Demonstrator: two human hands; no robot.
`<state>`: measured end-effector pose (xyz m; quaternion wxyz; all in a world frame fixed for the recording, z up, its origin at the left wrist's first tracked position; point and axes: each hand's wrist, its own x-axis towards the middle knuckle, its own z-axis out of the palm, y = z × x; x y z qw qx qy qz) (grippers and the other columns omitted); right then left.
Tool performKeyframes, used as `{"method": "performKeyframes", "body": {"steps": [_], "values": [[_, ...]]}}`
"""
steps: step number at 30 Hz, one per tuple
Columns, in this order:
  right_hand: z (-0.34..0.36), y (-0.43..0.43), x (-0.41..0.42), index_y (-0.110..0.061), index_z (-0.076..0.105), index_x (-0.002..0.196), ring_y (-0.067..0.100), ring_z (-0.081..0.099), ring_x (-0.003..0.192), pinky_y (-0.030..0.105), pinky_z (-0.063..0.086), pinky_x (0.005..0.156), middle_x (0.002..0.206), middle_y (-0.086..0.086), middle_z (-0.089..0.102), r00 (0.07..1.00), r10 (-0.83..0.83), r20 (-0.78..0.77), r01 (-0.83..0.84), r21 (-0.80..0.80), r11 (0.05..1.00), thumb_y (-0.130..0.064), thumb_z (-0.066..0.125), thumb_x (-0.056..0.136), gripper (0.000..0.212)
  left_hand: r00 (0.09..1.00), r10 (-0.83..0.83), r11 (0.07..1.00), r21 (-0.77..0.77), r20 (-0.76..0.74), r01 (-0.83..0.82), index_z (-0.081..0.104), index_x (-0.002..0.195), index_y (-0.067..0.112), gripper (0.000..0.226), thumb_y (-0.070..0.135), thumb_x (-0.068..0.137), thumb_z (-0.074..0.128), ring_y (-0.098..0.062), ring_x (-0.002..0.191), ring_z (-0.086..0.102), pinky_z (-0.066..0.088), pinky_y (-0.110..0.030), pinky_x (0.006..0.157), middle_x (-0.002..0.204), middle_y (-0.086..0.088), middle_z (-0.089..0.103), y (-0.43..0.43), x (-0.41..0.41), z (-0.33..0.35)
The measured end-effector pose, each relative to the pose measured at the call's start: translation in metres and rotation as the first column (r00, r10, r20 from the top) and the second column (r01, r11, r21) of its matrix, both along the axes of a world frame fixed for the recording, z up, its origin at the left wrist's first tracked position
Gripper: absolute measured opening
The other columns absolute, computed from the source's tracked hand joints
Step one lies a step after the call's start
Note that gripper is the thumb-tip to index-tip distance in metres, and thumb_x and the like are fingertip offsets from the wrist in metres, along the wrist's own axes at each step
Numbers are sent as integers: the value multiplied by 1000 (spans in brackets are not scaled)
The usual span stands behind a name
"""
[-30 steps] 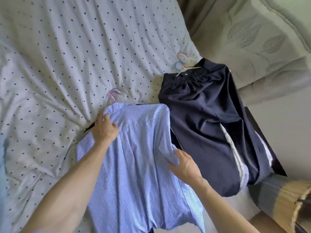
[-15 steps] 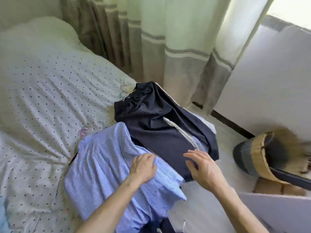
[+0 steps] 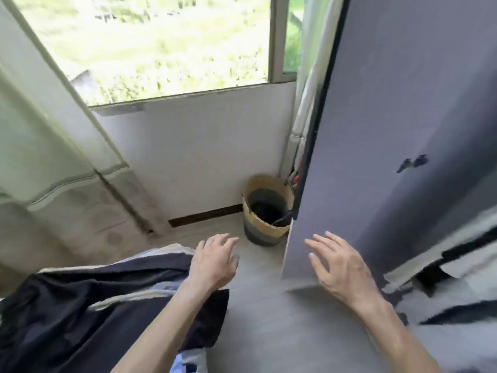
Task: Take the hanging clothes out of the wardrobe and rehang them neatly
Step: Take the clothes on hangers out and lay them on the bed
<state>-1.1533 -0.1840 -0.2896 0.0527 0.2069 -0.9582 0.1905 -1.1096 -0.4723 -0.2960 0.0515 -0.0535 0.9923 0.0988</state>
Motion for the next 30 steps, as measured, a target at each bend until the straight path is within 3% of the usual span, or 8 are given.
{"method": "performKeyframes", "body": {"steps": [6,10,14,20,23,27,30], "values": [[21,113,-15,-29,66,128,17,48,134,38,39,112,133,-6,64,932,-362,-18,357,-124,926,-48,36,93,50,921,-375,927,-32,-104,373,44,146,32,50,44,98,42,-18,141,37,32,-36,113,153,6,42,126,-120,48],[33,171,-18,-32,58,137,11,37,141,34,30,118,143,-12,54,854,-521,-12,516,-117,849,-52,29,96,54,831,-534,842,-10,-154,540,38,149,36,49,44,100,43,-18,143,35,27,-35,117,156,8,38,209,-181,67],[51,214,-26,-32,59,136,10,38,140,33,32,117,142,-13,55,752,-655,-70,645,-124,754,-51,28,95,54,718,-677,727,9,-164,687,35,151,37,51,42,101,42,-17,145,30,23,-35,118,159,9,31,278,-228,84],[91,257,-39,-26,63,131,18,45,137,38,38,113,137,-6,60,575,-779,-251,786,-96,611,-39,41,97,44,547,-816,554,17,-189,832,40,149,32,49,38,101,46,-17,143,35,27,-35,117,156,6,38,352,-290,94],[110,276,-45,-26,58,136,18,42,140,42,38,114,142,-4,57,495,-806,-325,836,-73,543,-42,38,98,47,474,-856,475,45,-206,879,40,149,32,49,40,101,45,-16,142,37,29,-36,117,155,7,38,383,-315,98],[138,300,-56,-25,49,145,17,36,144,39,32,117,152,-3,44,381,-816,-435,887,-76,455,-45,34,98,53,429,-883,403,161,-190,901,41,148,32,48,41,101,45,-16,140,37,32,-33,115,154,10,39,423,-341,98],[160,325,-74,-22,42,150,24,28,148,46,29,118,159,5,34,281,-796,-537,918,-91,386,-41,37,97,56,424,-892,369,286,-160,884,40,147,32,47,40,102,45,-15,139,39,35,-35,114,152,9,40,458,-355,98]]}}
